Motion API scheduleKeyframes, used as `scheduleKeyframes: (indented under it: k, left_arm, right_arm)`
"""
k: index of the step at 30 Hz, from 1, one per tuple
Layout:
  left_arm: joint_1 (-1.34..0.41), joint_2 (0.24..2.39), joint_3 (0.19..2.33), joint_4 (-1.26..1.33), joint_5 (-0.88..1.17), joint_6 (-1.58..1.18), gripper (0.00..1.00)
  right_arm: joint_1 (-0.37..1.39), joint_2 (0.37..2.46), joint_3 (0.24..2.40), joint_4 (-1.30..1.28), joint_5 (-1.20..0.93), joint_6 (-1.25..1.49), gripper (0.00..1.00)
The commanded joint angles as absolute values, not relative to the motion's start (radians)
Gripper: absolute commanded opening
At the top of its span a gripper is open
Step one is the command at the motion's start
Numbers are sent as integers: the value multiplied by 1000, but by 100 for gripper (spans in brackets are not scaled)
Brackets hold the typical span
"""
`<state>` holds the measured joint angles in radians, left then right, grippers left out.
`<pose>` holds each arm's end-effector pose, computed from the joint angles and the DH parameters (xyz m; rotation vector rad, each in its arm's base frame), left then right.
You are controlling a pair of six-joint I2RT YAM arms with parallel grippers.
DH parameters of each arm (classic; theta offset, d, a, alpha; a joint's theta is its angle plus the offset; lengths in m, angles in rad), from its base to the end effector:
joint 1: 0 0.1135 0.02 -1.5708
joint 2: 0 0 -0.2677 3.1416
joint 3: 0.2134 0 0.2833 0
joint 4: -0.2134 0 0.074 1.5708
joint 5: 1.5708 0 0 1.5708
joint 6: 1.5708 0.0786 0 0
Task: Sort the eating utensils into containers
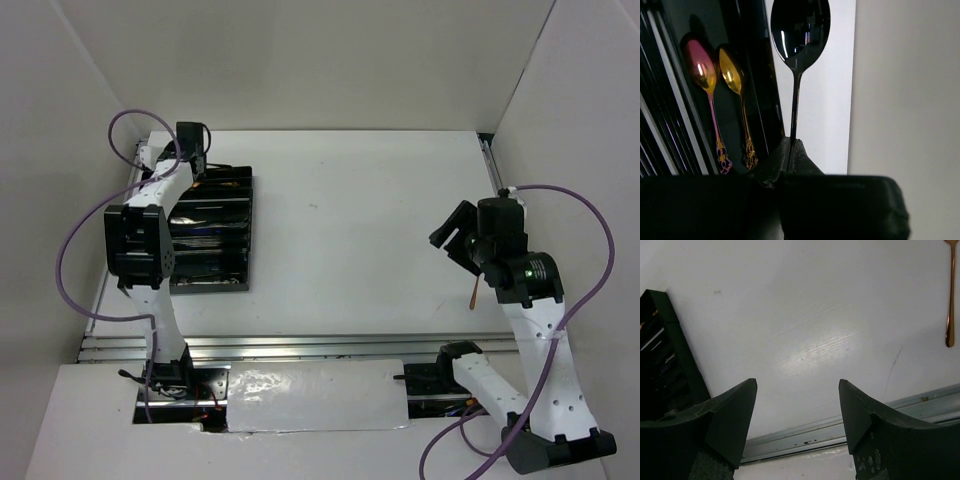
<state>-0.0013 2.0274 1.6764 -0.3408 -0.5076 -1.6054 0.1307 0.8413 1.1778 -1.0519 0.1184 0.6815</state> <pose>0.5286 0.0375 0.2239 -1.7409 1.3163 -0.3429 0.1974 0.0166 0.3614 0.6841 2.1927 0.2884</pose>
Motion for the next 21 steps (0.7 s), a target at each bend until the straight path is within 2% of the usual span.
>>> scheduleKeyframes:
  k: [1,5,9,12,19,20,21]
  left_arm:
    - [-15,2045,1707,-339,-580,-1716,0]
    - [-20,2108,1764,-419,-584,-1789,0]
    - [-18,2131,1743,-318,-575,-1744,0]
    - [-25,2164,1787,-388,-595,-1761,0]
    - [-32,2178,1743,-361,-601,-1781,1]
    - [-34,2177,1737,-342,-598,-1766,8]
    - [-31,2177,1733,-328,-597,-1744,35]
  right_arm:
    - [124,876,1226,-1078,138,673,75]
    - [123,913,1242,-1066,101,634,75]
    - [123,963,1256,-1051,63,606,76]
    - [124,988,1270,-1051,78,592,76]
    - [123,1064,1298,-1054,64,565,77]
    - [123,1068,1299,-1054,61,563,77]
    - [121,1069,1301,-1052,63,557,77]
